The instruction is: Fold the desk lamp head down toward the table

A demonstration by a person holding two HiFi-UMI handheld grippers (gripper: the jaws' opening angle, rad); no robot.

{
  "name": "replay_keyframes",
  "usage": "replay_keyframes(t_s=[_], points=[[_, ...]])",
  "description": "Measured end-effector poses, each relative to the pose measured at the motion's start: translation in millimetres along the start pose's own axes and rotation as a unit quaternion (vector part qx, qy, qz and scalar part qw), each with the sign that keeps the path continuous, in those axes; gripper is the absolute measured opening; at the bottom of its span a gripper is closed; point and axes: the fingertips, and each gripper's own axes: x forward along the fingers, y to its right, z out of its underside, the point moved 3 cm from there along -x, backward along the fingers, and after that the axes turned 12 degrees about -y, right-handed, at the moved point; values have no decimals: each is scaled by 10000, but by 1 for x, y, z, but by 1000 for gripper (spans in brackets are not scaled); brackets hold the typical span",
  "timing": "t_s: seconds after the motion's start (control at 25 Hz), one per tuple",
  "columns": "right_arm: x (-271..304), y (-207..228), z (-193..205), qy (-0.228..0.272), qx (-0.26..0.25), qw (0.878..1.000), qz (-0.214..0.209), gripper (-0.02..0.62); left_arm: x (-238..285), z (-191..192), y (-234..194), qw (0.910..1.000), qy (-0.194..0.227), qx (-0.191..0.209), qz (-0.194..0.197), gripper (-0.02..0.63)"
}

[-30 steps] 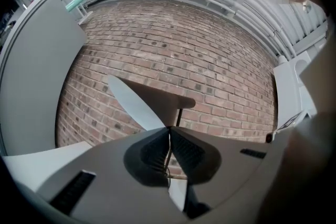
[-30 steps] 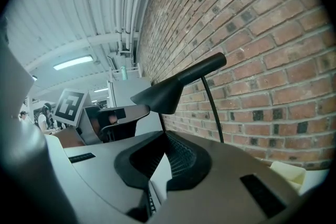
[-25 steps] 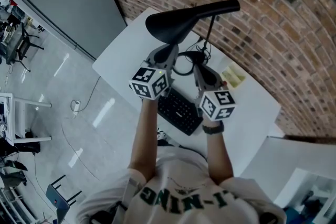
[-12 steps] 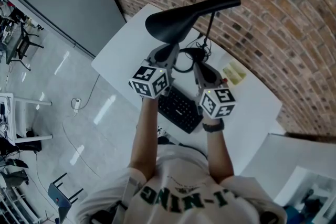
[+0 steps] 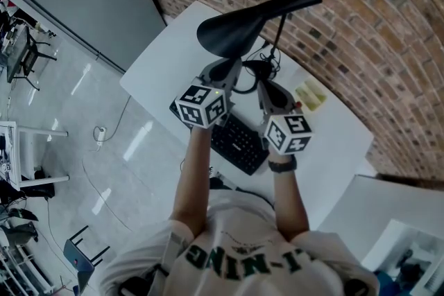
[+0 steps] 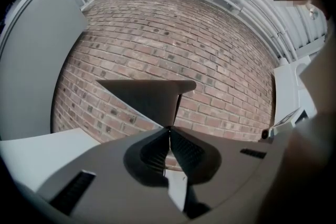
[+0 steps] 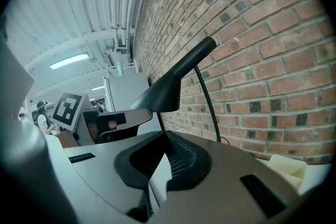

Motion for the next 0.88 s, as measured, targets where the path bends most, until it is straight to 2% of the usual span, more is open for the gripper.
replay_keyframes(t_s=[0.44, 0.88], points=[[-2, 4, 1, 23, 68, 9999, 84, -1, 11, 11, 1, 9997, -57, -193, 149, 3], [-6, 20, 0, 32, 155, 9996, 251, 0, 31, 25, 5, 9990, -288, -196, 268, 2]])
